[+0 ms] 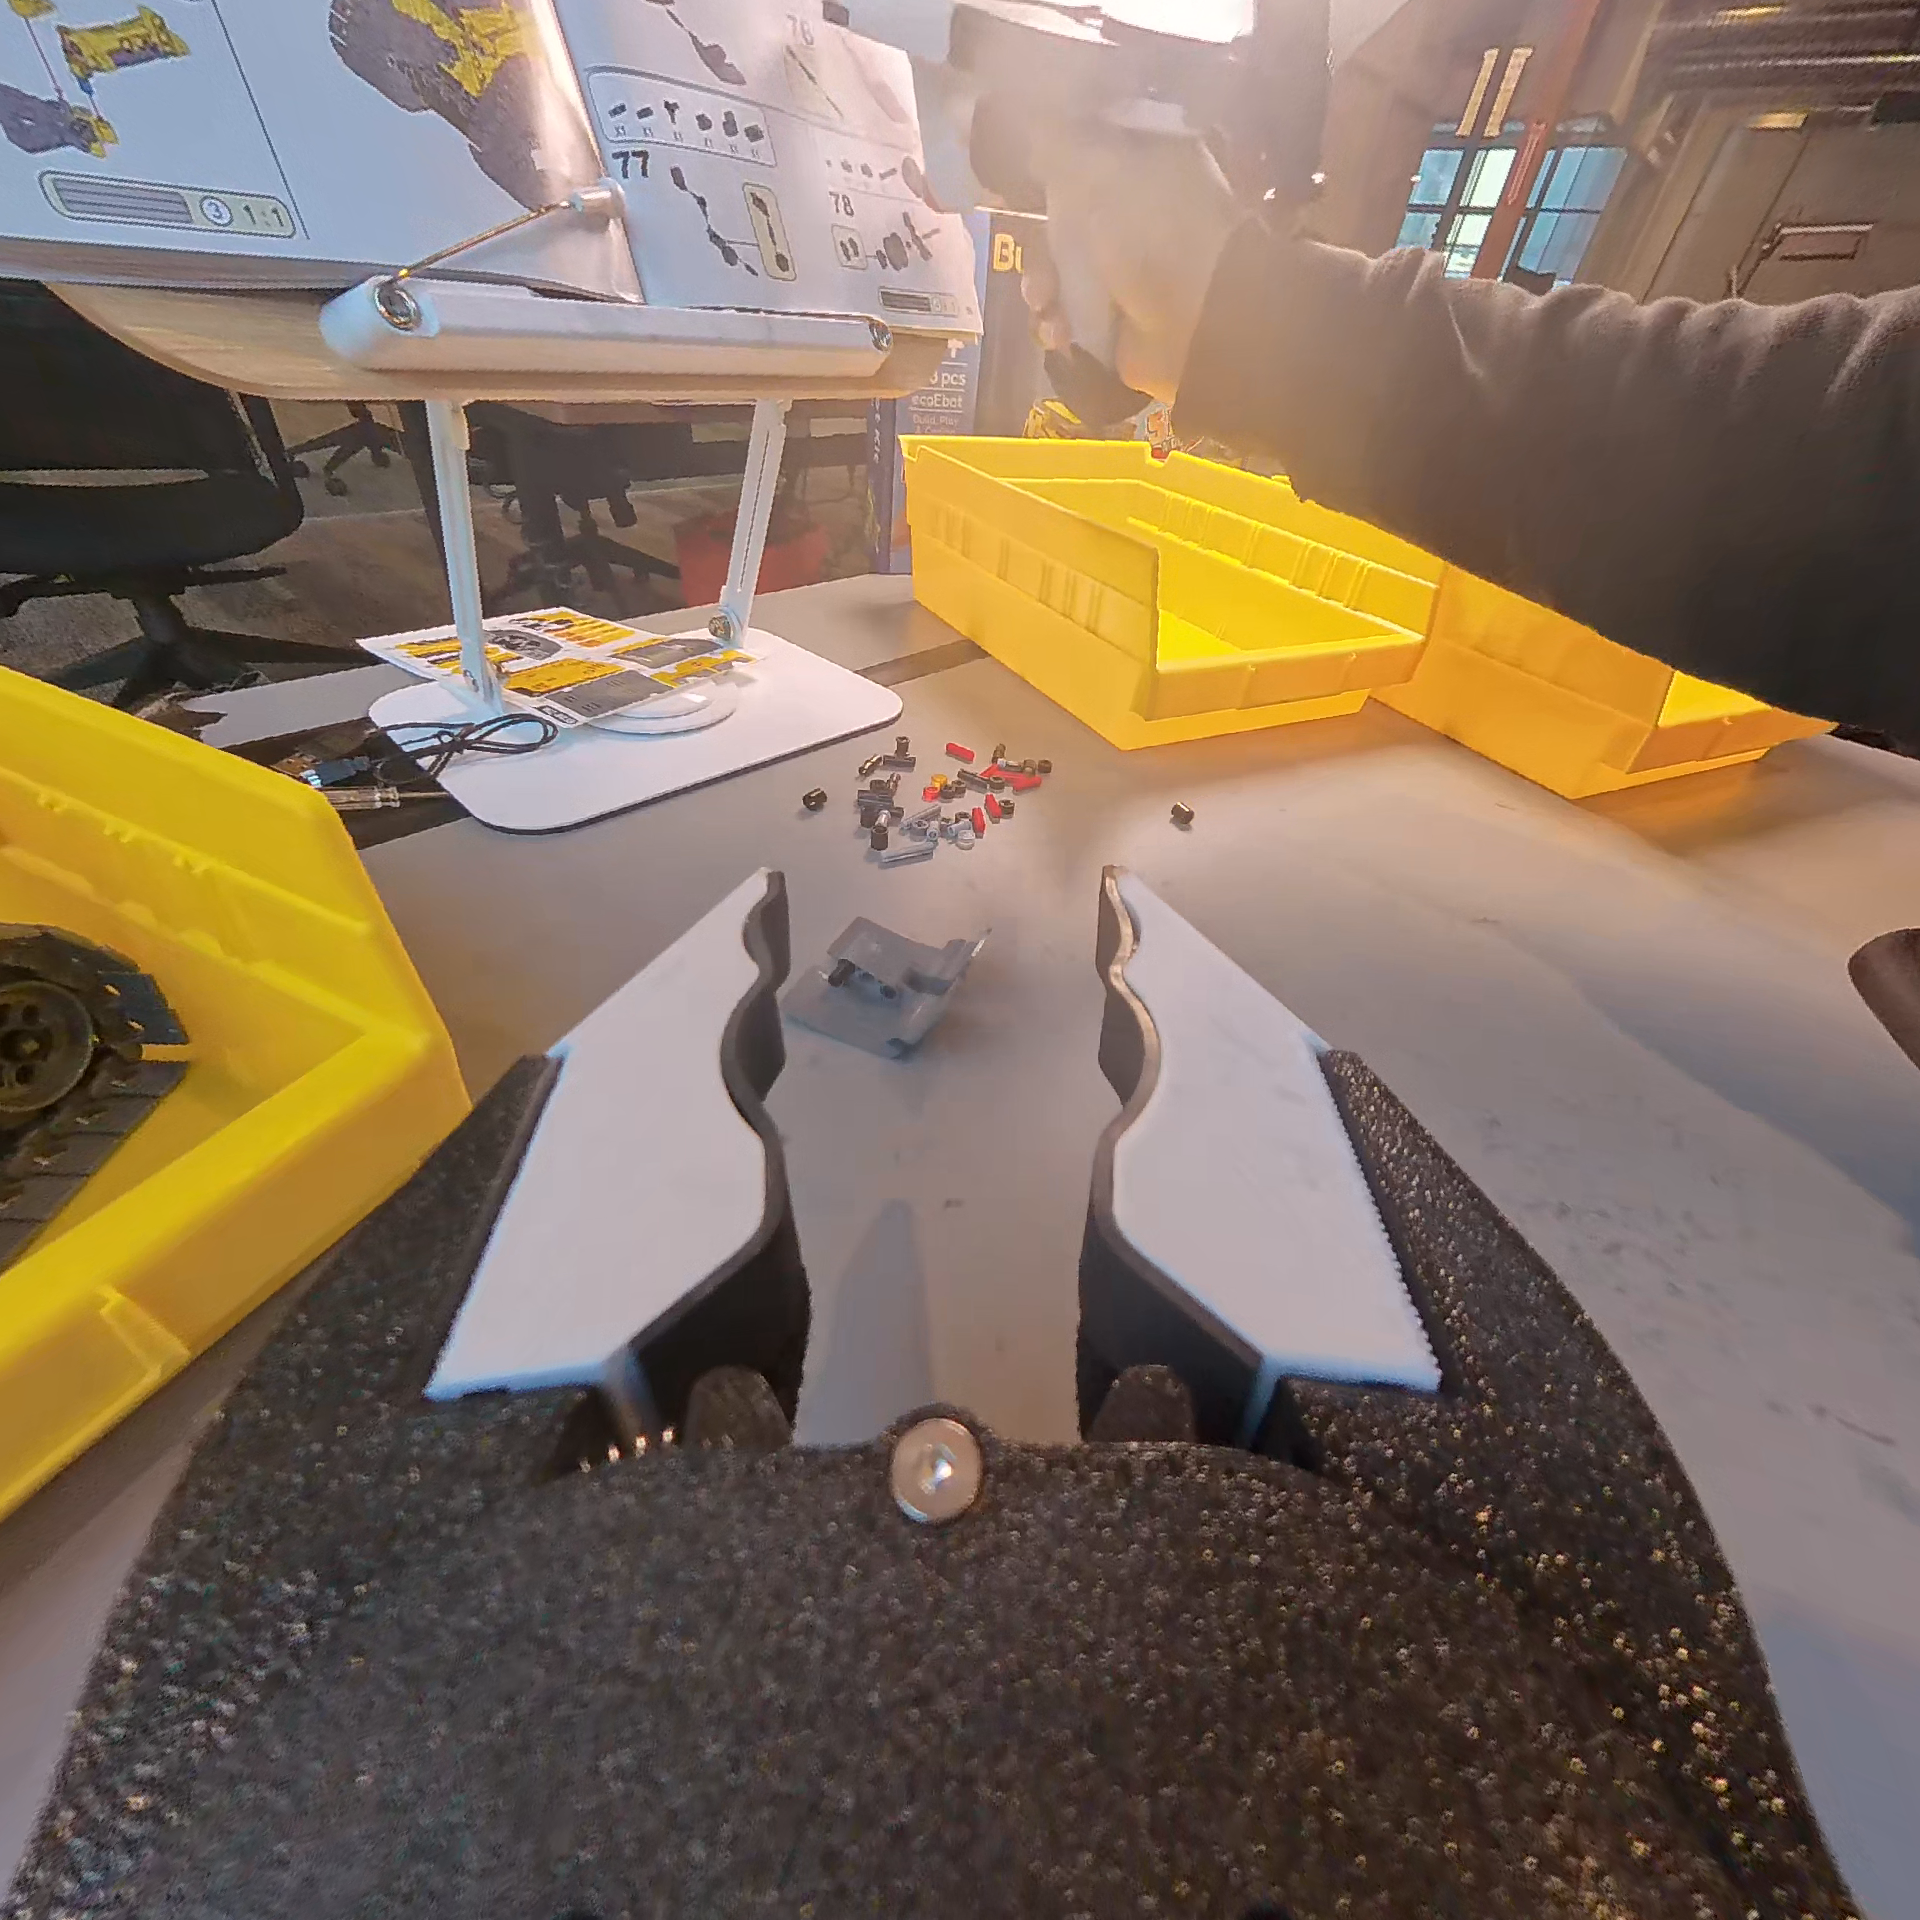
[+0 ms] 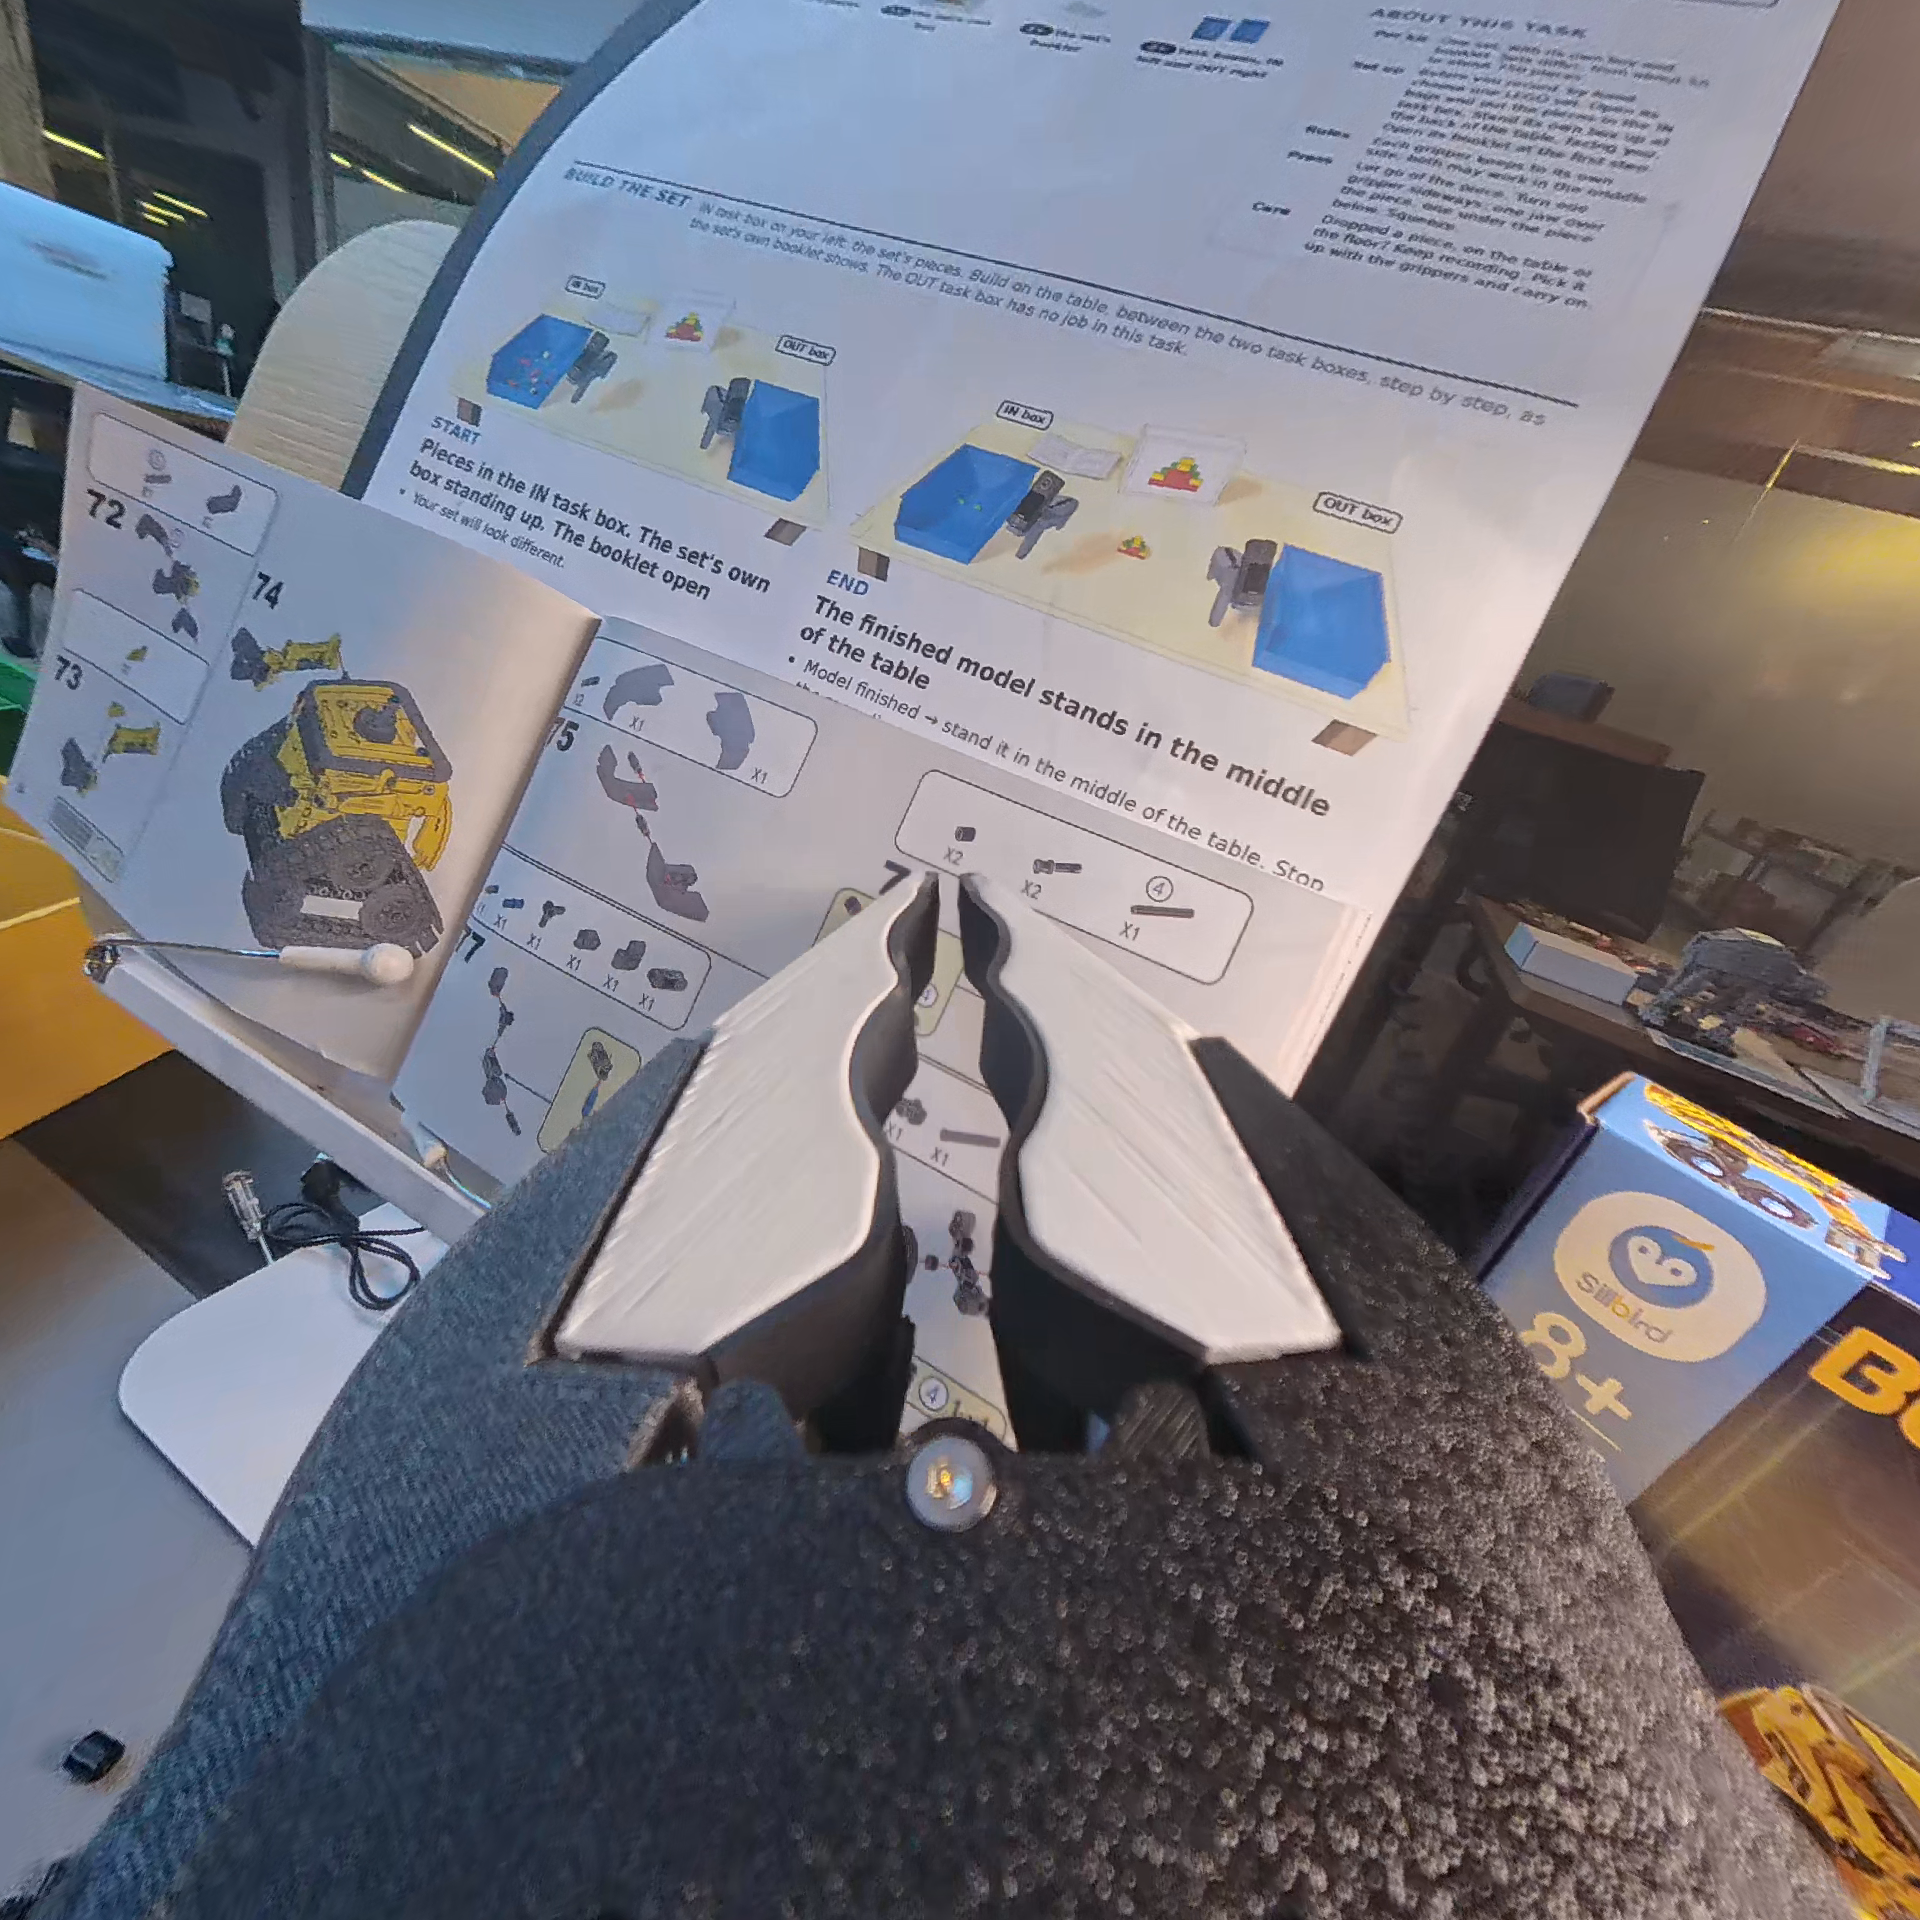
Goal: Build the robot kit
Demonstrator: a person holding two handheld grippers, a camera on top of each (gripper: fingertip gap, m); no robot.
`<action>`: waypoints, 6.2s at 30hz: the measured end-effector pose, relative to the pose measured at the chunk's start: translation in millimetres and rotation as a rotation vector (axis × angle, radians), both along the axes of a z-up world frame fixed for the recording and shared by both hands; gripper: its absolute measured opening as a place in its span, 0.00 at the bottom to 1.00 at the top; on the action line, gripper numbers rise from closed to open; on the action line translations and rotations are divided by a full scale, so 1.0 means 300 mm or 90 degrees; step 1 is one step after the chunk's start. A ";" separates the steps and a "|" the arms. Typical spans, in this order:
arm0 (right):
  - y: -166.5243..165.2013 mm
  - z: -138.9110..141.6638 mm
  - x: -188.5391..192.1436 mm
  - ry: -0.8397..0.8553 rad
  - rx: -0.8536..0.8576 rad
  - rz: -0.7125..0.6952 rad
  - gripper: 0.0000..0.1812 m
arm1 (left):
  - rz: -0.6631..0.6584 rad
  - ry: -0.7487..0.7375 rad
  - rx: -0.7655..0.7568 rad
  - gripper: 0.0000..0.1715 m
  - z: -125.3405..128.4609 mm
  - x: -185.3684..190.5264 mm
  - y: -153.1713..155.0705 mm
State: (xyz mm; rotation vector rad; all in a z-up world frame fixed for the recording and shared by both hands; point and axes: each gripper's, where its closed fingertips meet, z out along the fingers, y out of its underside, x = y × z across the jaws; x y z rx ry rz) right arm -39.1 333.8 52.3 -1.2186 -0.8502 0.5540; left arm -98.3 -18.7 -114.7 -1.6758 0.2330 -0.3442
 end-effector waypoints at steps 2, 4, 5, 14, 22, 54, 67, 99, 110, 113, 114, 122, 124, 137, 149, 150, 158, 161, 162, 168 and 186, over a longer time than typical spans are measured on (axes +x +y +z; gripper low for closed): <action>0.005 0.003 -0.010 0.001 -0.006 0.000 0.02 | 0.001 -0.002 0.000 0.34 0.000 -0.002 0.000; 0.012 0.004 -0.009 0.001 -0.008 -0.007 0.02 | 0.001 -0.005 0.000 0.34 0.000 -0.003 0.000; 0.016 0.006 -0.005 0.005 -0.008 -0.012 0.02 | 0.001 -0.005 0.000 0.34 0.001 -0.003 0.000; 0.039 -0.001 0.033 0.005 -0.017 -0.034 0.02 | -0.002 -0.003 -0.002 0.34 -0.001 0.000 0.001; 0.070 -0.021 0.126 0.011 -0.028 -0.069 0.03 | -0.005 -0.001 -0.006 0.34 -0.004 0.003 0.002; -0.724 -0.413 0.220 -0.224 -0.207 0.241 0.08 | -0.008 0.037 -0.012 0.33 -0.017 0.025 0.005; -0.698 -0.873 -0.025 -0.510 -0.282 0.257 0.10 | -0.029 0.054 -0.018 0.32 -0.027 0.052 -0.005; -1.113 -0.790 0.220 -0.548 -0.502 0.579 0.04 | -0.080 0.078 -0.036 0.31 -0.048 0.114 -0.020; -1.163 -0.880 0.258 -0.642 -0.612 0.585 0.04 | -0.087 0.133 -0.039 0.31 -0.069 0.139 -0.026; -1.140 -0.876 0.246 -0.625 -0.613 0.566 0.06 | -0.089 0.134 -0.039 0.31 -0.070 0.141 -0.027; -1.130 -0.874 0.243 -0.616 -0.616 0.559 0.07 | -0.091 0.135 -0.040 0.31 -0.070 0.142 -0.027; -1.060 -0.822 0.220 -0.490 -0.636 0.527 0.08 | -0.102 0.164 -0.042 0.31 -0.082 0.161 -0.032; -1.034 -0.784 0.201 -0.439 -0.584 0.520 0.08 | -0.103 0.170 -0.041 0.31 -0.084 0.164 -0.032; -0.599 -0.740 -0.071 -0.429 -0.333 0.187 0.07 | -0.079 0.156 -0.063 0.30 -0.092 0.141 -0.026; -0.508 -0.882 -0.179 -0.540 -0.462 0.169 0.05 | -0.042 0.090 -0.112 0.30 -0.096 0.079 -0.010; -0.511 -0.881 -0.177 -0.545 -0.460 0.172 0.05 | -0.042 0.084 -0.112 0.30 -0.094 0.077 -0.010; -0.813 -0.585 -0.155 -0.378 -0.119 0.434 0.05 | -0.112 -0.100 -0.100 0.27 -0.026 0.116 -0.029; -1.013 -0.508 -0.072 -0.337 0.058 0.491 0.05 | -0.192 -0.280 -0.102 0.25 0.039 0.139 -0.054; -1.071 -0.496 -0.047 -0.332 0.101 0.498 0.05 | -0.223 -0.334 -0.109 0.24 0.053 0.149 -0.062; -1.298 -0.447 0.041 -0.316 0.262 0.521 0.05 | -0.399 -0.550 -0.148 0.19 0.115 0.231 -0.124; -1.376 -0.390 0.055 -0.279 0.253 0.538 0.06 | -0.492 -0.516 -0.109 0.03 0.172 0.285 -0.192</action>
